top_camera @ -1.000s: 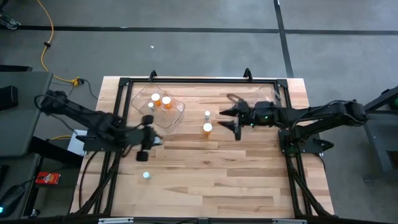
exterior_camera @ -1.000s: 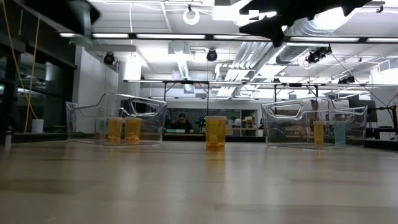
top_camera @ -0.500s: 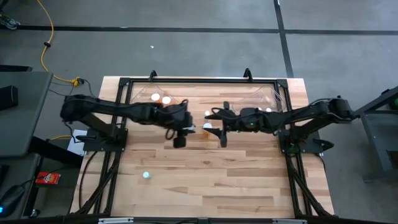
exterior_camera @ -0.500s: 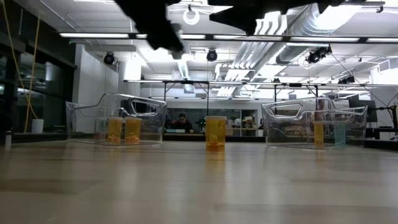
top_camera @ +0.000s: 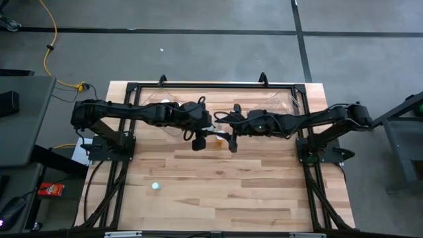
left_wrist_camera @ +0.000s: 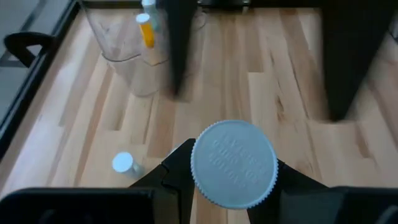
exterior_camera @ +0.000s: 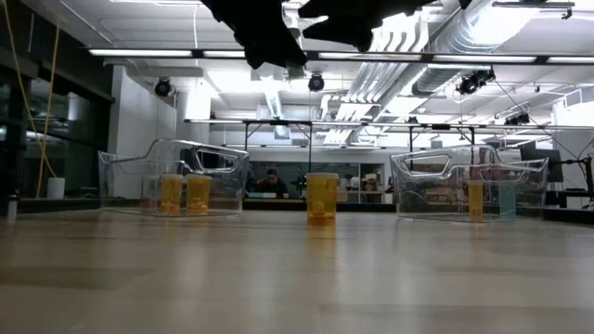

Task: Pick and place medicine bottles into bin by pill shape (circle, oval)
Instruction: Put the top green tablet bottle into the right transparent bin

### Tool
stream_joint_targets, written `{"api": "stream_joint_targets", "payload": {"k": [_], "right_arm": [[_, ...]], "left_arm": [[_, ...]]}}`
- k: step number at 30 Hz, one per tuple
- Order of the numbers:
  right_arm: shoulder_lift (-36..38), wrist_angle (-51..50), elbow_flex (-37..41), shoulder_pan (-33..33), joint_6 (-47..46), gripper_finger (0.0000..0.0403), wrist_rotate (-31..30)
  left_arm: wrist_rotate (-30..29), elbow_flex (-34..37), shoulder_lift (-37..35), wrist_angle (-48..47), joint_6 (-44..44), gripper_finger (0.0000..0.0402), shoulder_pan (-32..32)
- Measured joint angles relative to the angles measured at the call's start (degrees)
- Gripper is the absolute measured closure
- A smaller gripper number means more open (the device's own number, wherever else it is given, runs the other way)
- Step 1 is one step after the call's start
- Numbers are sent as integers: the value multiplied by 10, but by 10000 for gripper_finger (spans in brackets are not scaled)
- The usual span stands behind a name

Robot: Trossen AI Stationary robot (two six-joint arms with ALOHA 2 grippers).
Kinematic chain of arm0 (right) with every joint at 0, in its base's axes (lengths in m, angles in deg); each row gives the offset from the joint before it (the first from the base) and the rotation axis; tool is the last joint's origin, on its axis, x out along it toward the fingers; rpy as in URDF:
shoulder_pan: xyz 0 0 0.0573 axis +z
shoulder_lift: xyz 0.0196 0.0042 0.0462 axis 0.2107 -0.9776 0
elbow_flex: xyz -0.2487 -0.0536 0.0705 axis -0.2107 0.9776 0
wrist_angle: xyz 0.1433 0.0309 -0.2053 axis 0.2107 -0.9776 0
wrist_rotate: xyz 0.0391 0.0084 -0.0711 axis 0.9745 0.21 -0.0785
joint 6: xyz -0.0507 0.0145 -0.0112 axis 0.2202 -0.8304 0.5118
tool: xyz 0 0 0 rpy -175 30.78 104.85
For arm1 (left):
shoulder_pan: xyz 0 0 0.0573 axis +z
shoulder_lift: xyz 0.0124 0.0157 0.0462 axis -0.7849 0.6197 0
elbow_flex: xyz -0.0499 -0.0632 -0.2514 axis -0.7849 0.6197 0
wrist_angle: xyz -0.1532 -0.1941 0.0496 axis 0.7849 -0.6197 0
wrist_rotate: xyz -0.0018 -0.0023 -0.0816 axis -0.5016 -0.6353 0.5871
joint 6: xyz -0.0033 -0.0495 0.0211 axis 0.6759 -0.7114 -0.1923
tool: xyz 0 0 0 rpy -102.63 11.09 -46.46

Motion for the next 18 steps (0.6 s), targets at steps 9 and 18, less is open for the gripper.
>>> {"api": "stream_joint_targets", "payload": {"k": [9,18], "right_arm": [[0,1,0,-13,-2,178,54],[0,12,0,-17,-2,178,52]], "left_arm": [[15,0,0,25,4,309,0],[17,0,2,46,4,309,0]]}}
